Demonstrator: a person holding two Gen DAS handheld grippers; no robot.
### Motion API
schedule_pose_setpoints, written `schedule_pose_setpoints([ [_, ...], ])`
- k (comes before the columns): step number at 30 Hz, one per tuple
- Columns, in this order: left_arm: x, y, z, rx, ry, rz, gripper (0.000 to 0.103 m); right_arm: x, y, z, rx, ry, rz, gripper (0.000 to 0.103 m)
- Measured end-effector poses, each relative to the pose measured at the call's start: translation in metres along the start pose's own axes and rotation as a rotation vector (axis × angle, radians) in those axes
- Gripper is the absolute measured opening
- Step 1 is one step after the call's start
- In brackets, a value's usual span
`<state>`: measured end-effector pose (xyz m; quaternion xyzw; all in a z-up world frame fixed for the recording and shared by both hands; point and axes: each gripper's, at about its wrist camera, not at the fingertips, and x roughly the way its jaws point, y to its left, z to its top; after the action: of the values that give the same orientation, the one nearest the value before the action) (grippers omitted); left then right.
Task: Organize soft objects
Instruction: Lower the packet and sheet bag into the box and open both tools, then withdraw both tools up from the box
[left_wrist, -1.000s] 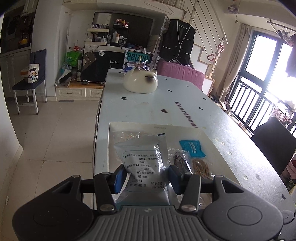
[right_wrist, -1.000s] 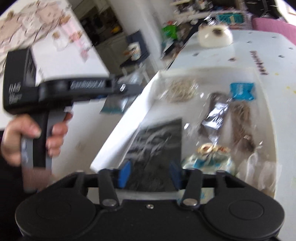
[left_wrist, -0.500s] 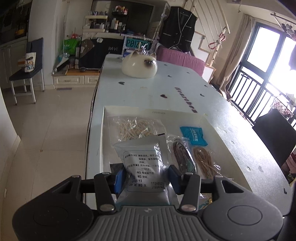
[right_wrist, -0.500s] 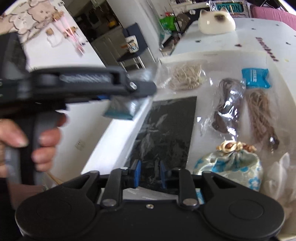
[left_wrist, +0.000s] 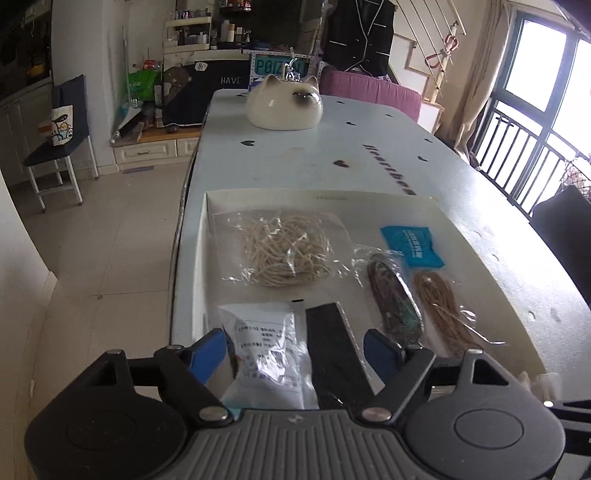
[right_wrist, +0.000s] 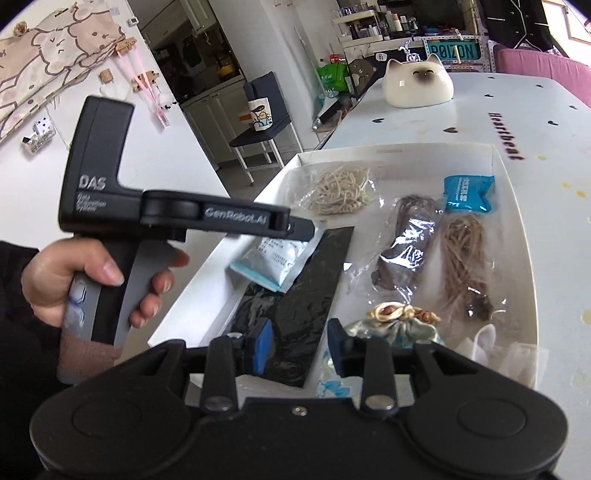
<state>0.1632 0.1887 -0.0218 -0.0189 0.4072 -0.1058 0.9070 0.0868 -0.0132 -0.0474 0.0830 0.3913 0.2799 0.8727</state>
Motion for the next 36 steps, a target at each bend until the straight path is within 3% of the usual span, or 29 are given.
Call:
schedule_pose_setpoints([
  [12,-0.027,-0.018,-0.011,0.005,-0.027,0.012,0.082,-0.028,-0.004,0.002,-0.020,-0.070,0.005,0.039],
  [28,-0.102,-0.054,-0.045,-0.028,-0.183,0.021,0.084,-0.085,-0.022,-0.011,-0.078,-0.200,-0.112,0.048],
  [36,-0.130,-0.075,-0.071,-0.030,-0.253,0.074,0.088,-0.112,-0.026,-0.029,-0.113,-0.254,-0.160,0.055],
])
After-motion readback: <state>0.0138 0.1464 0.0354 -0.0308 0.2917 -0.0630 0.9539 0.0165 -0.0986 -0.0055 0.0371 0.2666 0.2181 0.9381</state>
